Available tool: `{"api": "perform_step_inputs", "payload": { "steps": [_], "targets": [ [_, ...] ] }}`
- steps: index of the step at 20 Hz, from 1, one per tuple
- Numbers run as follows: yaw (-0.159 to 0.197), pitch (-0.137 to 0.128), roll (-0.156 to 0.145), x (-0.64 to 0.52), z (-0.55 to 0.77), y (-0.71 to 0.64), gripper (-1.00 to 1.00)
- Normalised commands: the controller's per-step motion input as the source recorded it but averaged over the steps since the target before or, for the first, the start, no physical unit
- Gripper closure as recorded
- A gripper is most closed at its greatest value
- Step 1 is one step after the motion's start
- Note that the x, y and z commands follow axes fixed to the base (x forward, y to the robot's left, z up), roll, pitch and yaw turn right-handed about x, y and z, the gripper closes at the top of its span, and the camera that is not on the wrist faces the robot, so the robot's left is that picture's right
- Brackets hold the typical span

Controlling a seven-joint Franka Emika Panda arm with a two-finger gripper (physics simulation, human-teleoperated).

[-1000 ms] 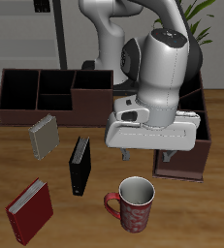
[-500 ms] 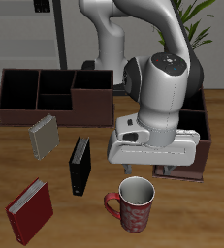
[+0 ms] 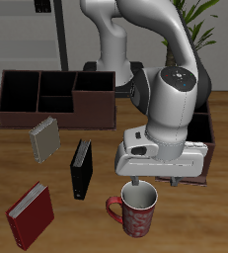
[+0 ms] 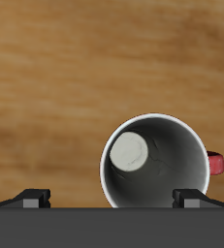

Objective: Place the red mug into the back desk caddy's right compartment

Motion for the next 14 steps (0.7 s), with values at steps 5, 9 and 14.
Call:
{"api": "perform_step_inputs", "payload": {
  "steps": [5,9,14],
  "targets": [
    [0.002,0.037,0.001,0.13,-0.28,0.09,-1.0],
    [0.0,0.03,0.013,0.07,-0.28,0.09,-1.0],
    [0.004,0.031,0.013,0.04,-0.28,0.07,-1.0]
  ]
}}
